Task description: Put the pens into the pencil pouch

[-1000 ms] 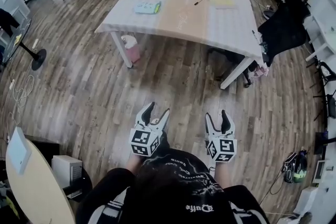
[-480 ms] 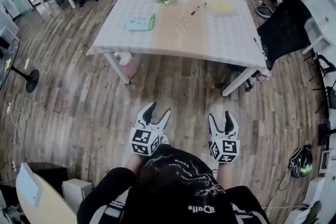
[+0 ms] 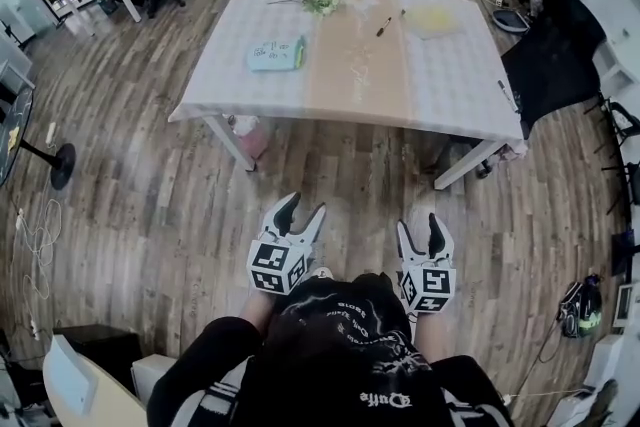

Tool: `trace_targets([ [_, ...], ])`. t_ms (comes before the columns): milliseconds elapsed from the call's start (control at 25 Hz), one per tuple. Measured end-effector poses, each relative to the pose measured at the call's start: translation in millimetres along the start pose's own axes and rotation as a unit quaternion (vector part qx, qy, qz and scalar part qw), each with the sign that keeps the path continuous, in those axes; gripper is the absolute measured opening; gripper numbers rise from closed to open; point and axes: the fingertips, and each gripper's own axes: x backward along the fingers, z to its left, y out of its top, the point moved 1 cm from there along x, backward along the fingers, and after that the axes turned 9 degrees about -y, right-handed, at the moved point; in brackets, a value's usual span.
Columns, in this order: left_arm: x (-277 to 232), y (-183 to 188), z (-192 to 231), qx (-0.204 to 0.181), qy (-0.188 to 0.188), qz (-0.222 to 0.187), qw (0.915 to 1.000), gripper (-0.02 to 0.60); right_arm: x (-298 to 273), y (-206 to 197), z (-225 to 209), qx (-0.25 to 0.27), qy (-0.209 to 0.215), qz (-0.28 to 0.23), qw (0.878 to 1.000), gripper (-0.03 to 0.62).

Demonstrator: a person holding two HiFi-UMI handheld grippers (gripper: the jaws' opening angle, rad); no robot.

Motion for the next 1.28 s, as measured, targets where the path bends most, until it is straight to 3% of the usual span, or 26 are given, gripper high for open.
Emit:
trace_targets([
  [400, -7.5, -9.0, 11.0, 0.0, 0.007, 0.009, 0.9999, 0.229, -24.4, -6.5, 2.8, -0.013, 0.012, 0.011, 1.0, 0.282],
  [880, -49.6, 6.0, 61.8, 0.004, 0.083, 0.008, 0.9965, 0.23, -131.4, 9.5, -0.1, -0.003, 0.075, 0.017, 0.997, 0.268],
  [1280, -126.8, 35.0, 106.4, 0.026, 0.144, 0.001, 0.9893, 0.23, -242.8, 49.6, -24.4, 0.026, 0.126, 0.011, 0.992, 0.267],
])
